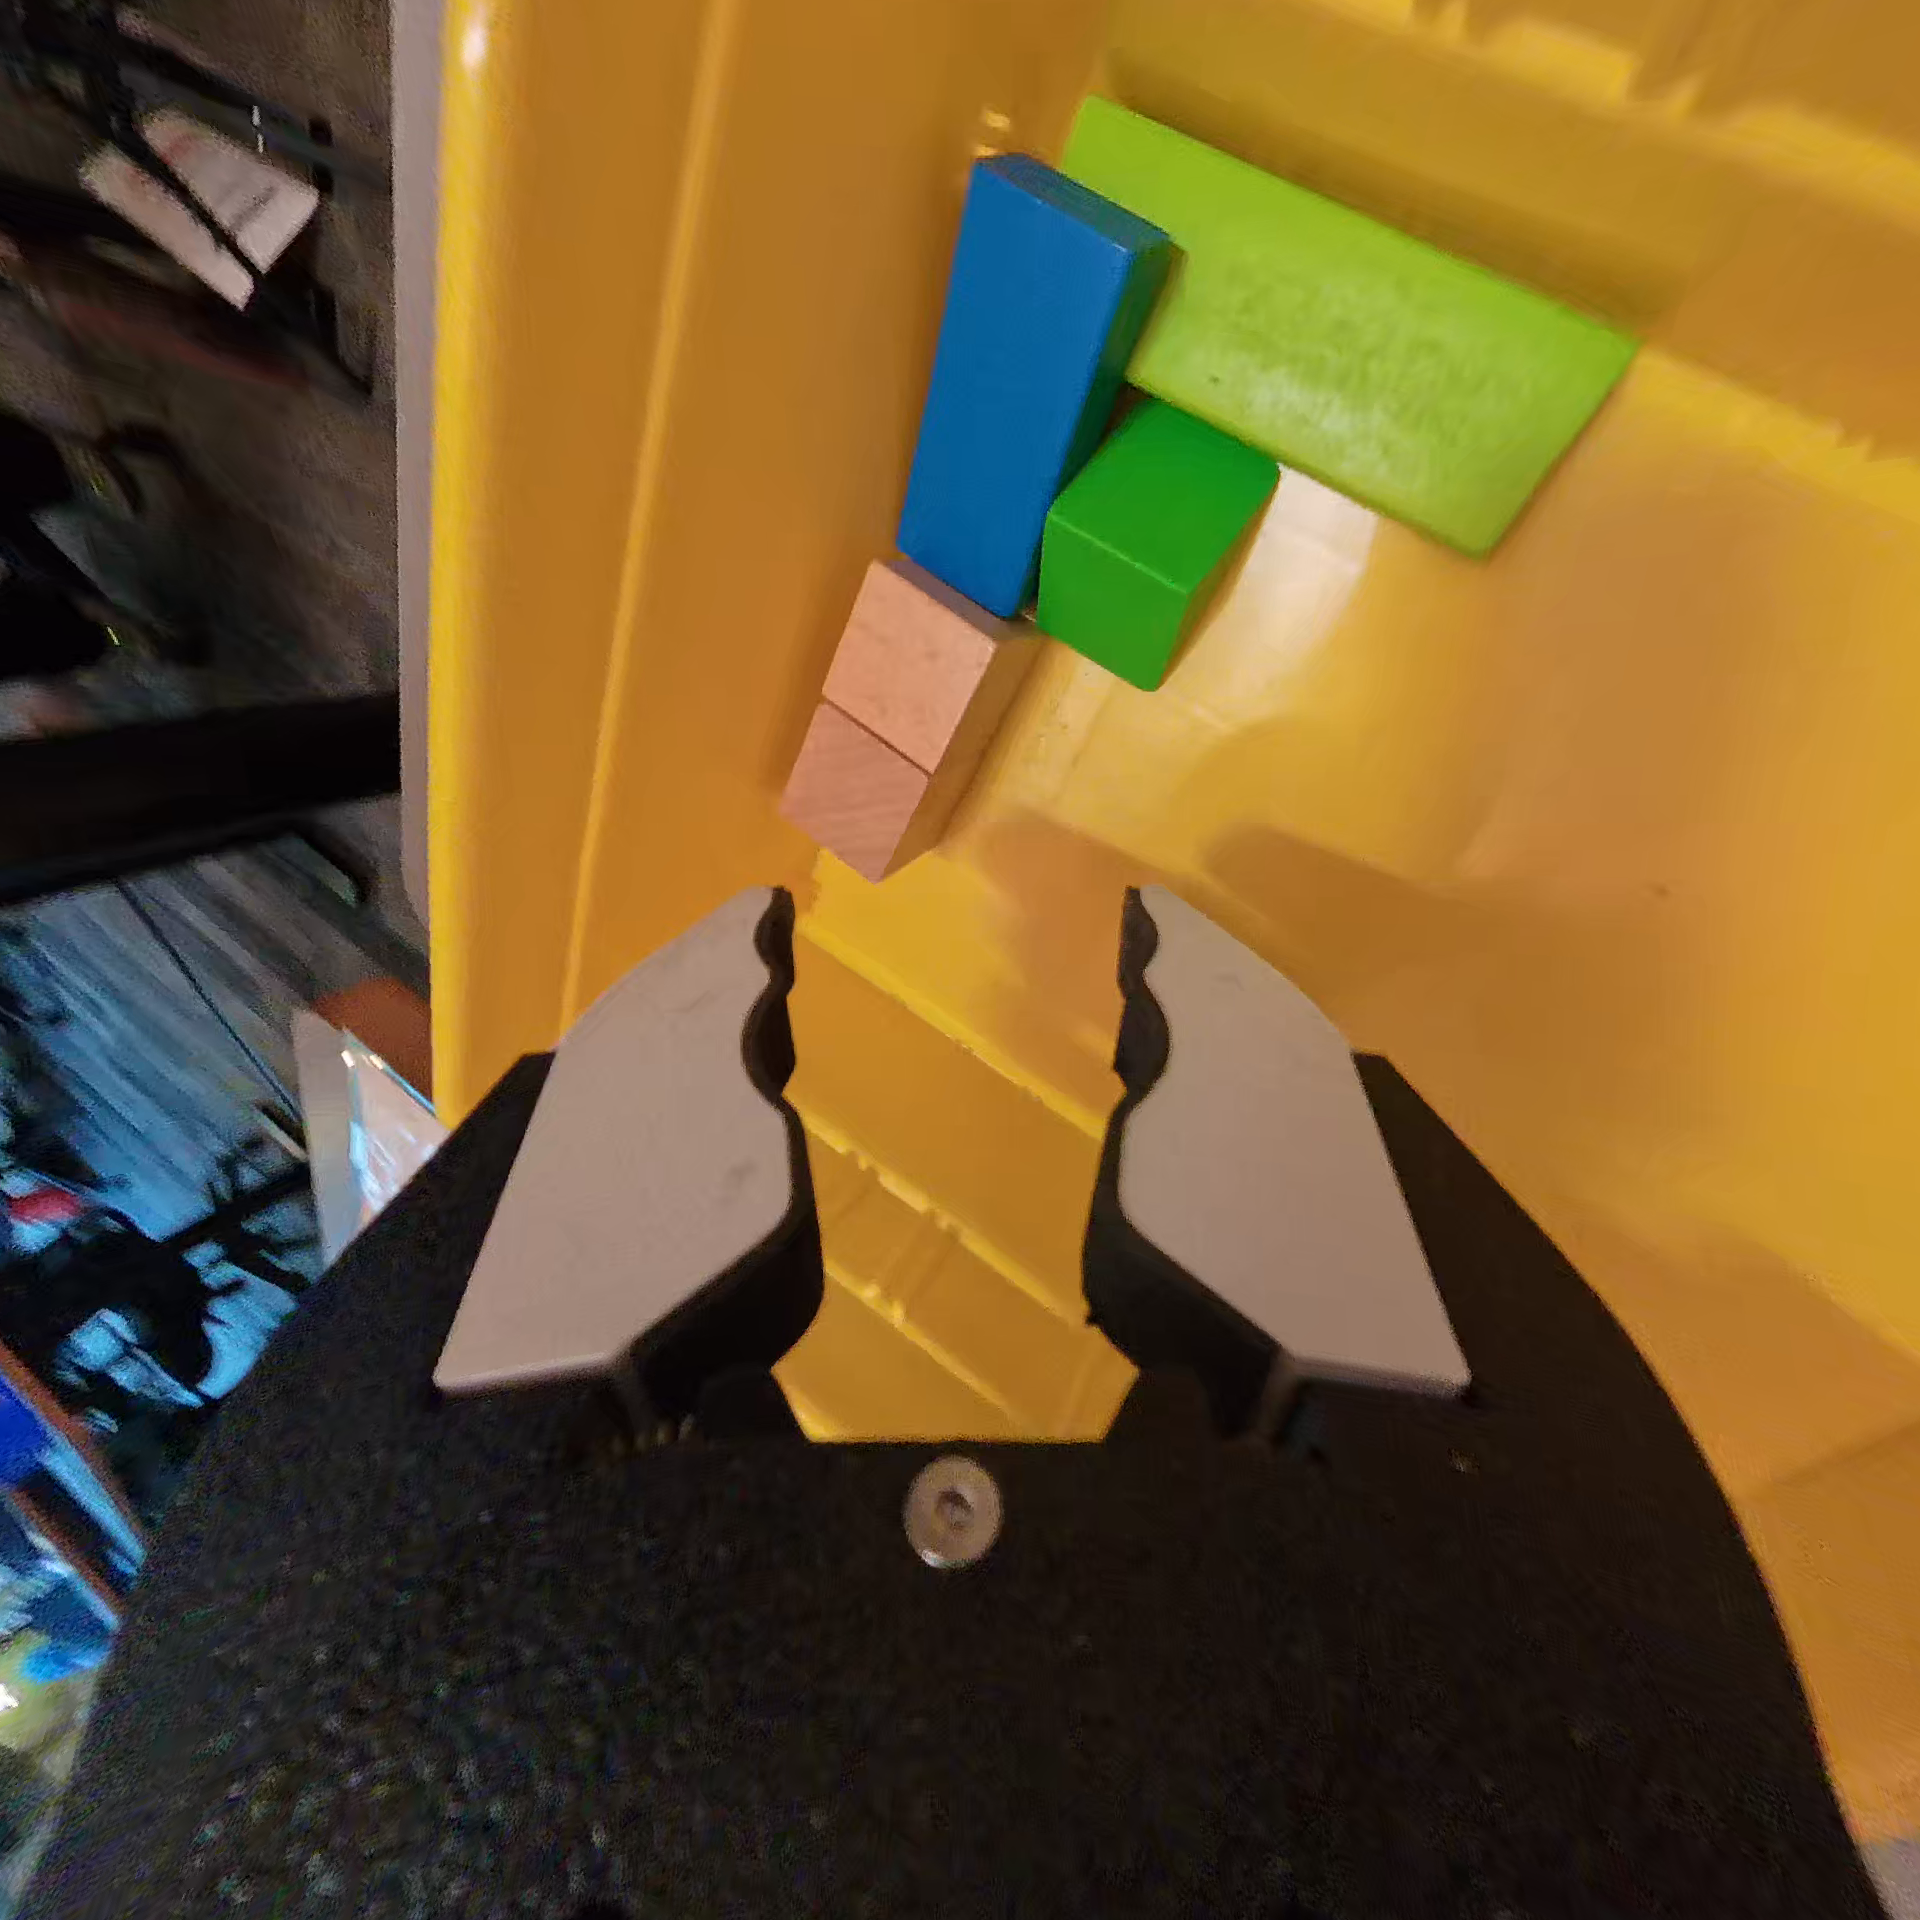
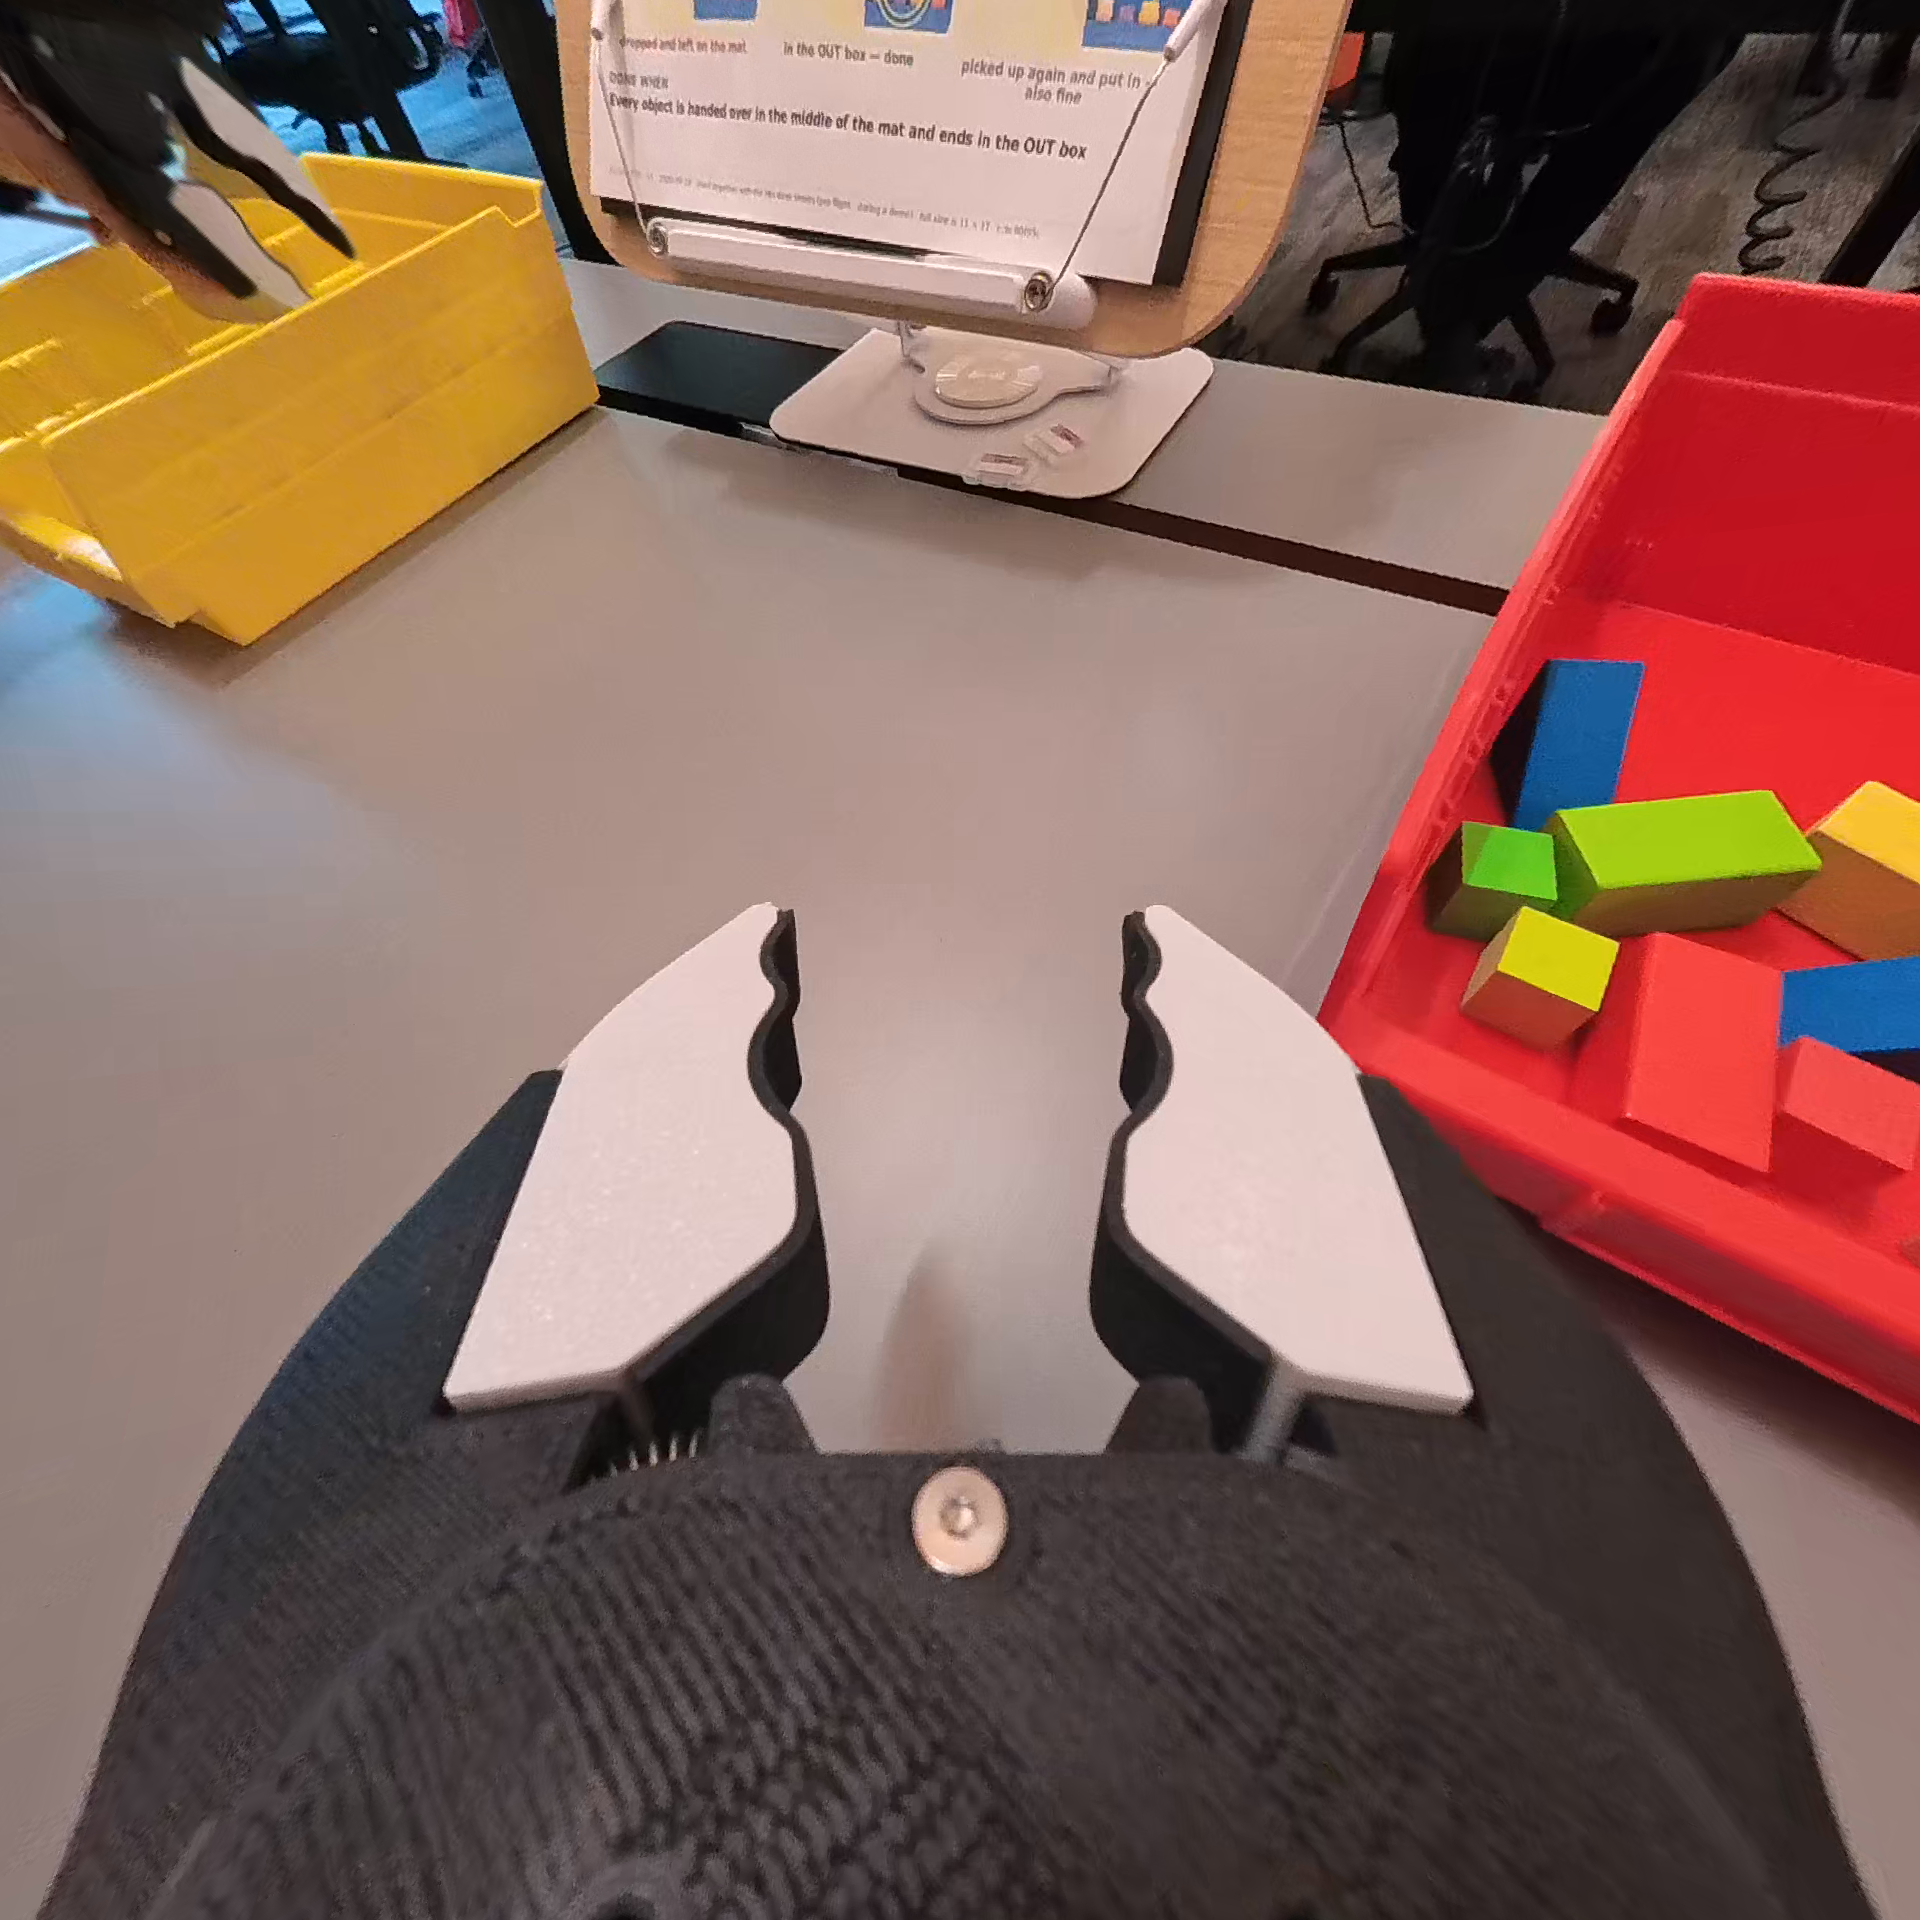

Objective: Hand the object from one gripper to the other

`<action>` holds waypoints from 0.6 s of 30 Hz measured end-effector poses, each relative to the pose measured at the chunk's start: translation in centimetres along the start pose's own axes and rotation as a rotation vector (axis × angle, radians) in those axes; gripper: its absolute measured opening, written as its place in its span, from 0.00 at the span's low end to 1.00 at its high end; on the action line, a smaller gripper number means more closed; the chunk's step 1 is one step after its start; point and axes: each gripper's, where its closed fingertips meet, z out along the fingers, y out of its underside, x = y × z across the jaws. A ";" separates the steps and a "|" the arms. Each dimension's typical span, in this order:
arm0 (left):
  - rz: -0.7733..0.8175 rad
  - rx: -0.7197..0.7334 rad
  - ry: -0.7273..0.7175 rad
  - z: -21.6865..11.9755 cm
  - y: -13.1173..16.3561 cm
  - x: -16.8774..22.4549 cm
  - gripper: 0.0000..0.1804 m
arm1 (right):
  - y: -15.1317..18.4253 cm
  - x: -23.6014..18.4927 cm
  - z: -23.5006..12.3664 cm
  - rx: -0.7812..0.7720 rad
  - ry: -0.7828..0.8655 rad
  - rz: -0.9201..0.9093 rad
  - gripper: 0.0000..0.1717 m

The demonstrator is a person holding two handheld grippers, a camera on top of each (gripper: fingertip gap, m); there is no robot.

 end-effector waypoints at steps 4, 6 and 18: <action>0.134 -0.017 0.050 1.3 0.1 0.0 0.35 | 0.5 0.4 0.3 -0.007 0.000 0.003 0.35; 0.150 -0.025 0.062 2.0 0.2 -0.4 0.36 | 0.7 0.7 0.4 -0.007 0.008 0.009 0.35; 0.251 -0.038 0.046 4.9 -0.2 -1.1 0.30 | 1.6 1.5 2.1 -0.043 0.013 0.020 0.35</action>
